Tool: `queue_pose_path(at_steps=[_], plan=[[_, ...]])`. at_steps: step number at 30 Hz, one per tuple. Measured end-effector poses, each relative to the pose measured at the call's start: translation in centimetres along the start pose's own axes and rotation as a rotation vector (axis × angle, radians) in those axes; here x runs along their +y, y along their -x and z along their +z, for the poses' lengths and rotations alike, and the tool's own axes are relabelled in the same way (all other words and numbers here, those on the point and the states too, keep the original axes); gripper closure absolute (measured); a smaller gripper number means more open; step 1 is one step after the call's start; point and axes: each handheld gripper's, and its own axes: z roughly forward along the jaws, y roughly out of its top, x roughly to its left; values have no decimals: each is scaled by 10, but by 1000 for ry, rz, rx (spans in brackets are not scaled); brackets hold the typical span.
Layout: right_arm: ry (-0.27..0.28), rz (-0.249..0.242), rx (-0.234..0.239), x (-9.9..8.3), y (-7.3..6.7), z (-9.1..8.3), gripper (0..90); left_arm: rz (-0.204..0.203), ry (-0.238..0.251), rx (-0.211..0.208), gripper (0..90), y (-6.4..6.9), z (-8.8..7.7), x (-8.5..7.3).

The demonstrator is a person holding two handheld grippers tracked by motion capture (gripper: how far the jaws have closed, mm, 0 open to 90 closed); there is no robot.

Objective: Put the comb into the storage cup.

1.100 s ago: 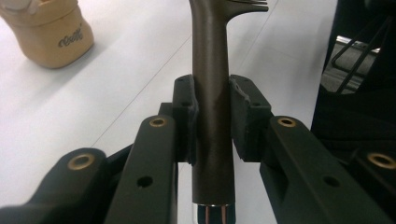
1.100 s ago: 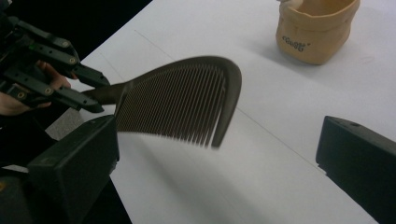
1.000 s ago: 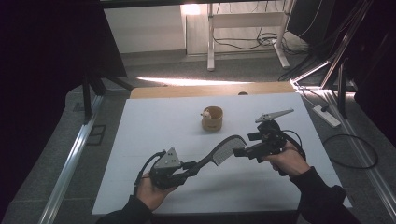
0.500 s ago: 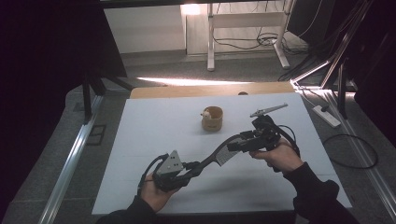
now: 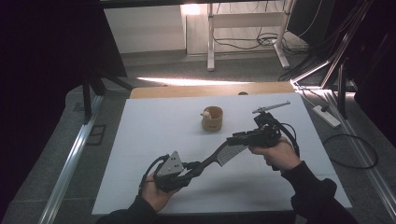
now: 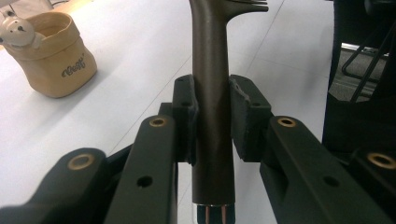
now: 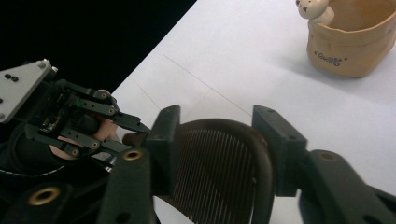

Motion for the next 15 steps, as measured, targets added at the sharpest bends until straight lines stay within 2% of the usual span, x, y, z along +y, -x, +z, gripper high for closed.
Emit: queue_pose_path(at_steps=[10, 15], plan=[[2, 35, 3, 1, 4, -1, 672, 11, 1, 0, 721, -1, 0, -1], [6, 66, 31, 1, 7, -1, 706, 14, -12, -7, 721, -2, 2, -3]])
